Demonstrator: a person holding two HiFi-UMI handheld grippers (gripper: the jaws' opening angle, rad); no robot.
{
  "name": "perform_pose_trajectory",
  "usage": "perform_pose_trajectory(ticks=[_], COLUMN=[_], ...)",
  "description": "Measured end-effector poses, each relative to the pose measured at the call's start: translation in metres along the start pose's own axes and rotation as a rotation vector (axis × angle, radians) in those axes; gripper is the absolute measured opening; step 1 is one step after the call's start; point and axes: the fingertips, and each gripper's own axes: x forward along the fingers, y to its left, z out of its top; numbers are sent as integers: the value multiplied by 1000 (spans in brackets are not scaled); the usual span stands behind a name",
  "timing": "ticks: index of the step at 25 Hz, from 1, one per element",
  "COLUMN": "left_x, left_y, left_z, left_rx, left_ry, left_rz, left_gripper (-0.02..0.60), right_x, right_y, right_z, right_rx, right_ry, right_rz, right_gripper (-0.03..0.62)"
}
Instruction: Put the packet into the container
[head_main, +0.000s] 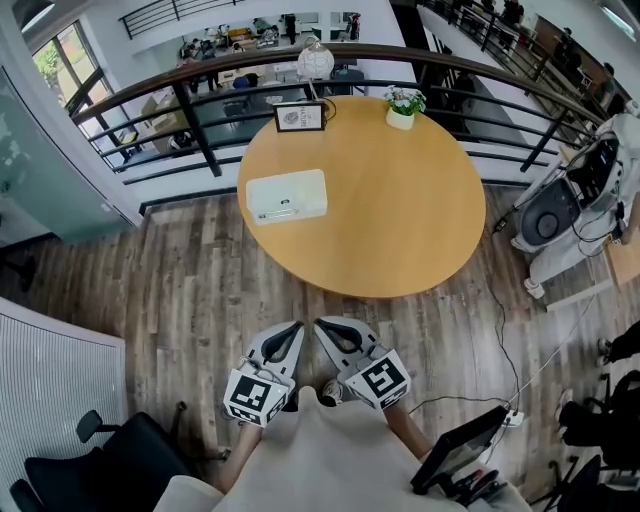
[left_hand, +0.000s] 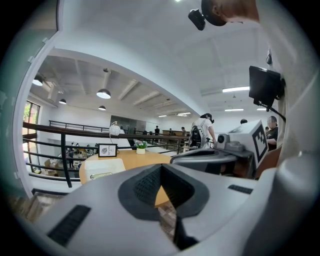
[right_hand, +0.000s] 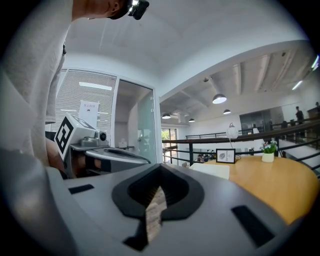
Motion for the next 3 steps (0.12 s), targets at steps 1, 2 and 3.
perform_pose_trajectory(ticks=[1, 2, 3], left_x=[6, 13, 20], left_y=[8, 17, 27], left_z=[1, 1, 1], left_rx=[0, -2, -4], left_ry=[0, 1, 3], left_rz=[-4, -11, -17], left_gripper=[5, 5, 5], right_x=[8, 17, 26], right_y=[-7, -14, -21], right_z=[-1, -1, -1], right_rx=[1, 3, 6], right_ry=[4, 7, 9], right_rz=[-6, -13, -20], right_gripper=[5, 5, 5])
